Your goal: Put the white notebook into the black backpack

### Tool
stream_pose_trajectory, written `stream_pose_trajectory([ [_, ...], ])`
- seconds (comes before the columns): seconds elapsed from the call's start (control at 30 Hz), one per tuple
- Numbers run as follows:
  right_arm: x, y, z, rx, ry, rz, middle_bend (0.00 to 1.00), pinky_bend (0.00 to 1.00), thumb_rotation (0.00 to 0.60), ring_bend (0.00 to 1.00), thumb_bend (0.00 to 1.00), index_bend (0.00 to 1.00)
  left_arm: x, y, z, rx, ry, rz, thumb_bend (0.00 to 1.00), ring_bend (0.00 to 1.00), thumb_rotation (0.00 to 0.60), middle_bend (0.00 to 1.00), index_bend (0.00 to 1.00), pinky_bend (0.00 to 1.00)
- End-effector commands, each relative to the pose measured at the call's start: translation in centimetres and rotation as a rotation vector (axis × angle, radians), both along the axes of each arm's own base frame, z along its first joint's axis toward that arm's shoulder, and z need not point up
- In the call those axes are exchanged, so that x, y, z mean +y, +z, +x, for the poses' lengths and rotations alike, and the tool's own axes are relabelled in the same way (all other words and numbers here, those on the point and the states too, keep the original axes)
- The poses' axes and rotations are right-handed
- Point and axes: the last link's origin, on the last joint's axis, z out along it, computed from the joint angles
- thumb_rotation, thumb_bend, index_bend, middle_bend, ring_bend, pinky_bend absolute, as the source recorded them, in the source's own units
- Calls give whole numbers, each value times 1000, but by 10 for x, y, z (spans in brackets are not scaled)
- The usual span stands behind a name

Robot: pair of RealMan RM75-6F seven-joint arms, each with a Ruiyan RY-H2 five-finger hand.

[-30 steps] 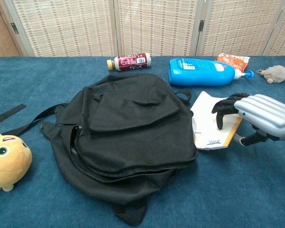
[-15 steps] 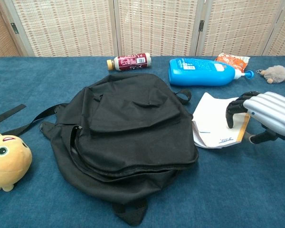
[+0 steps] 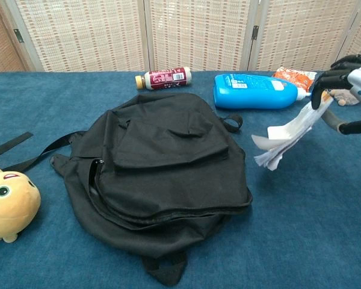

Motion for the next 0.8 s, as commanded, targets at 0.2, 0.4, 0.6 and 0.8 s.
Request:
stream_pose_trajectory([
  [0.2,-15,35,19,-31,97,-162,474,200,600,353,505,869,30,-18,43,6,-156,-165,218,172,600,167,180,59],
  [0.4,-23,53,29,-22,114,-209,488,201,600,362,505,894,37,-40,68,5,-223,-318,218,172,600,167,206,59],
  [0.6,-29,70,37,-14,105,-236,489,204,600,366,505,896,35,-67,91,13,-282,-459,217,172,600,167,210,60],
  [0.8,-34,82,45,8,100,-244,489,204,600,368,505,897,33,-99,105,39,-322,-555,217,172,600,167,219,58],
])
